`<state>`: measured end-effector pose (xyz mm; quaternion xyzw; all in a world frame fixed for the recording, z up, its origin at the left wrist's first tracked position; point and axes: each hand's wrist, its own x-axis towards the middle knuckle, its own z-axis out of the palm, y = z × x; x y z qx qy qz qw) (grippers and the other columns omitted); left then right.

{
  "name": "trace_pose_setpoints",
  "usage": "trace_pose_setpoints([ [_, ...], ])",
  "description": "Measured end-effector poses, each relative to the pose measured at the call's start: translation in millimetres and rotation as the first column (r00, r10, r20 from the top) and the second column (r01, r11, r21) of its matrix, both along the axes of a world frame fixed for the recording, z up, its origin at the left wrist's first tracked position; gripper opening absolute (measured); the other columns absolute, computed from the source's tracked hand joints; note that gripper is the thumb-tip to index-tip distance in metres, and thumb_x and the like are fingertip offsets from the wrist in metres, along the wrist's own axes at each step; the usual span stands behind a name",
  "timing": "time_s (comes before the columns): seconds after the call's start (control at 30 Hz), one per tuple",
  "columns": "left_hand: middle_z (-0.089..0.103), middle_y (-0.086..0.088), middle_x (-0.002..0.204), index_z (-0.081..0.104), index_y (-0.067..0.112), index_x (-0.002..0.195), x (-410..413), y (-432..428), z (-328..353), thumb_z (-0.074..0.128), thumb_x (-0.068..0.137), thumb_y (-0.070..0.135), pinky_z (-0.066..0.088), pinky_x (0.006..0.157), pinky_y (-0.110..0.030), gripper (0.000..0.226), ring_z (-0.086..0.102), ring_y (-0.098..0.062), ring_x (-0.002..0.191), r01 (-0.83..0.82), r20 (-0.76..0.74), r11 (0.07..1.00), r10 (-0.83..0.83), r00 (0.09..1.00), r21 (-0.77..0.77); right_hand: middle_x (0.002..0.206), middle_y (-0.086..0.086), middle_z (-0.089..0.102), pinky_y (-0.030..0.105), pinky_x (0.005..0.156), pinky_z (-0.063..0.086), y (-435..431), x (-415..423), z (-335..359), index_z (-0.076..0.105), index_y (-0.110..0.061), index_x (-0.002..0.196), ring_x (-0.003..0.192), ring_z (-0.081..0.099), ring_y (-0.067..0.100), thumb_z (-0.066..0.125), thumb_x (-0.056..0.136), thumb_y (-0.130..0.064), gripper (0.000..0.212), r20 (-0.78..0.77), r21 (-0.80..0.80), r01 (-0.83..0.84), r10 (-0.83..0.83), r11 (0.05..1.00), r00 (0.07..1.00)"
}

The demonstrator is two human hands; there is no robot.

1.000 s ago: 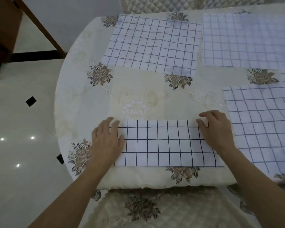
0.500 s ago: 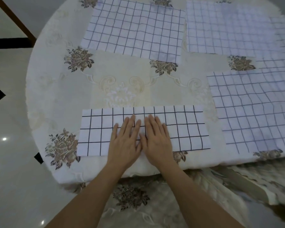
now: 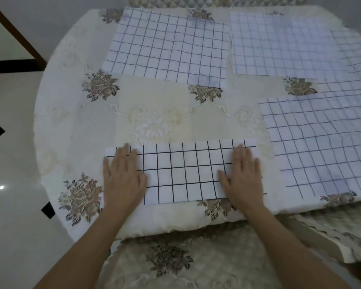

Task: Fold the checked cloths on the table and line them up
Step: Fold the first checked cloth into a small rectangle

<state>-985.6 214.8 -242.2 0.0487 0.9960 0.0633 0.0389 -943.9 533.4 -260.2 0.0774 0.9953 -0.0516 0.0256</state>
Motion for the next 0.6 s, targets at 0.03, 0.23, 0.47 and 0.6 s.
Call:
trace_pose_setpoints([
  [0.03,0.025,-0.012,0.162,0.032,0.01,0.152,-2,17,0,0.031,0.092,0.037,0.013,0.122,-0.055,0.066,0.021,-0.029,0.15,0.055,-0.013,0.998,-0.055,0.998,0.013,0.166,0.014,0.012,0.053,0.122,0.015,-21,-5,0,0.016,-0.004,0.157,0.153,0.008,0.031,0.034,0.1,-0.051,0.076,-0.025,-0.019,-0.057,0.057,0.998,0.998],
  [0.23,0.006,-0.002,0.167,0.012,0.021,0.16,-4,37,-23,0.022,0.101,0.051,0.015,0.123,-0.049,0.067,0.004,-0.019,0.154,0.215,0.043,0.977,-0.215,0.976,0.012,0.167,0.006,0.005,0.047,0.125,0.01,-68,-23,-14,0.009,-0.011,0.159,0.154,-0.001,0.022,0.018,0.103,-0.059,0.074,0.009,-0.065,-0.122,0.123,0.99,0.992],
  [0.47,0.007,-0.001,0.167,0.012,0.021,0.16,-10,-38,-21,0.017,0.101,0.052,0.013,0.123,-0.048,0.067,0.003,-0.018,0.154,0.114,0.006,0.993,-0.114,0.993,0.016,0.167,0.003,0.0,0.045,0.125,0.009,35,-16,-16,0.002,-0.014,0.159,0.154,-0.004,0.017,0.016,0.101,-0.061,0.076,0.028,-0.051,0.088,-0.086,0.995,0.996],
  [0.6,0.004,-0.001,0.167,0.01,0.021,0.16,-11,-37,-21,0.015,0.1,0.054,0.011,0.124,-0.049,0.068,0.0,-0.017,0.154,0.112,0.029,0.994,-0.113,0.993,0.016,0.167,0.004,0.002,0.043,0.125,0.007,40,-16,-14,0.004,-0.014,0.159,0.154,-0.002,0.018,0.018,0.1,-0.059,0.076,0.01,-0.047,0.088,-0.088,0.995,0.996],
])
